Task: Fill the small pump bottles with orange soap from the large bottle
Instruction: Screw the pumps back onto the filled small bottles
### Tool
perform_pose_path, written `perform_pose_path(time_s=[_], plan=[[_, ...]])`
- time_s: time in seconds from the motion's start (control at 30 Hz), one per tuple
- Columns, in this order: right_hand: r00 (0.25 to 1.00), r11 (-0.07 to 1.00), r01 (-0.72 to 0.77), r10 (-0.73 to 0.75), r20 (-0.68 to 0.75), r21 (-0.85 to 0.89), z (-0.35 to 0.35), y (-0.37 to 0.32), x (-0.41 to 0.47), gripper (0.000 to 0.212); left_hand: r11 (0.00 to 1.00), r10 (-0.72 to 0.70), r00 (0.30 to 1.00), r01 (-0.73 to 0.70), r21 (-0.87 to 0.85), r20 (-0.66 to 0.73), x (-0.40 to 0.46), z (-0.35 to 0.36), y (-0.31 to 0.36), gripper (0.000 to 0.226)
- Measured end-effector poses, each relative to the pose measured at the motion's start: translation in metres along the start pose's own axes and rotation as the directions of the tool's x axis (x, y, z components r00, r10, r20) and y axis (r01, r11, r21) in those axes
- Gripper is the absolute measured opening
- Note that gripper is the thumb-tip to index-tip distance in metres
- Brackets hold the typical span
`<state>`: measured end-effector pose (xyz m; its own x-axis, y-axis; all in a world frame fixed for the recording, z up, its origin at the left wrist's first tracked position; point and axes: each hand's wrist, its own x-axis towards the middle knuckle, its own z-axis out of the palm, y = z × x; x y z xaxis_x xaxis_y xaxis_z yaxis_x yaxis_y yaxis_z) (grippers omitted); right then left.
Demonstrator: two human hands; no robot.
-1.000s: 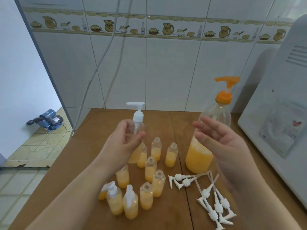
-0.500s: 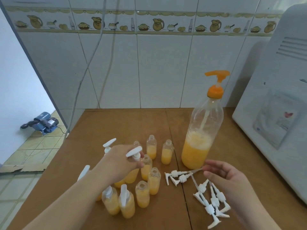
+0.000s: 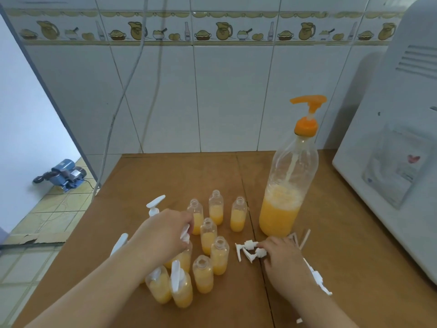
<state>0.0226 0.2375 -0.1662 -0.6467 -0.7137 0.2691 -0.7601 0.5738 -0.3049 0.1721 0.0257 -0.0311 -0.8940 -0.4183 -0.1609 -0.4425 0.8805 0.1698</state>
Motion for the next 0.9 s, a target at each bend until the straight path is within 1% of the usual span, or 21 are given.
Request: perform_pose_path(time_s=[0.07, 0.1, 0.17, 0.23, 0.3, 0.37, 0.43, 0.47, 0.5, 0.57, 0.63, 0.7, 0.73, 0.8, 0.9], plan=[[0.994, 0.986, 0.092, -0.099, -0.044, -0.136, 0.005, -0.003, 0.003, 0.033, 0.999, 0.010, 0.999, -0.012, 0.042, 0.041, 0.000, 0.000, 0.000, 0.019], [0.992, 0.979, 0.105, -0.115, -0.047, -0.172, 0.006, -0.004, 0.004, 0.035, 0.999, 0.006, 0.998, -0.009, 0.050, 0.067, -0.001, -0.001, 0.000, 0.020], [0.990, 0.968, 0.128, -0.138, -0.031, -0.215, 0.011, -0.002, 0.003, 0.041, 0.998, -0.006, 0.994, -0.001, 0.061, 0.111, -0.002, -0.003, 0.000, 0.022], [0.991, 0.962, 0.127, -0.134, -0.012, -0.242, 0.013, 0.000, 0.002, 0.041, 0.999, -0.012, 0.990, 0.005, 0.050, 0.139, -0.005, -0.006, 0.000, 0.023], [0.991, 0.959, 0.122, -0.134, -0.028, -0.255, 0.016, 0.001, 0.002, 0.041, 0.998, 0.002, 0.988, -0.011, 0.057, 0.155, -0.009, -0.009, 0.003, 0.022], [0.989, 0.958, 0.123, -0.139, -0.045, -0.260, 0.016, 0.002, 0.002, 0.041, 0.994, 0.054, 0.993, -0.064, 0.091, 0.107, -0.012, -0.015, 0.011, 0.020], [0.987, 0.956, 0.130, -0.149, -0.055, -0.261, 0.017, 0.003, 0.002, 0.041, 0.988, 0.113, 0.993, -0.115, 0.106, 0.018, -0.017, -0.019, 0.024, 0.025], [0.986, 0.959, 0.134, -0.155, -0.066, -0.250, 0.017, 0.004, 0.001, 0.040, 0.985, 0.123, 0.992, -0.122, 0.120, -0.001, -0.019, -0.020, 0.032, 0.030], [0.986, 0.967, 0.125, -0.146, -0.078, -0.224, 0.015, 0.003, 0.000, 0.039, 0.978, 0.122, 0.993, -0.120, 0.173, 0.003, -0.020, -0.018, 0.039, 0.036], [0.985, 0.986, 0.091, -0.109, -0.134, -0.137, 0.010, 0.001, -0.003, 0.035, 0.922, 0.082, 0.992, -0.110, 0.372, 0.092, -0.019, -0.011, 0.055, 0.040], [0.983, 0.999, 0.036, -0.040, -0.181, -0.024, 0.005, -0.004, -0.006, 0.032, 0.860, 0.008, 0.981, -0.105, 0.500, 0.192, -0.014, 0.000, 0.065, 0.036], [0.972, 0.996, -0.032, 0.051, -0.230, 0.086, -0.001, -0.008, -0.010, 0.024, 0.849, -0.032, 0.964, -0.114, 0.516, 0.265, -0.008, 0.010, 0.071, 0.027], [0.964, 0.989, -0.066, 0.098, -0.246, 0.133, -0.003, -0.009, -0.011, 0.024, 0.852, -0.051, 0.954, -0.113, 0.510, 0.297, -0.005, 0.014, 0.071, 0.024], [0.953, 0.972, -0.106, 0.160, -0.258, 0.209, -0.009, -0.012, -0.015, 0.034, 0.860, -0.092, 0.936, -0.097, 0.500, 0.340, 0.000, 0.023, 0.071, 0.022], [0.944, 0.943, -0.129, 0.211, -0.252, 0.305, -0.023, -0.016, -0.019, 0.043, 0.851, -0.104, 0.929, -0.101, 0.515, 0.355, 0.002, 0.029, 0.071, 0.019]])
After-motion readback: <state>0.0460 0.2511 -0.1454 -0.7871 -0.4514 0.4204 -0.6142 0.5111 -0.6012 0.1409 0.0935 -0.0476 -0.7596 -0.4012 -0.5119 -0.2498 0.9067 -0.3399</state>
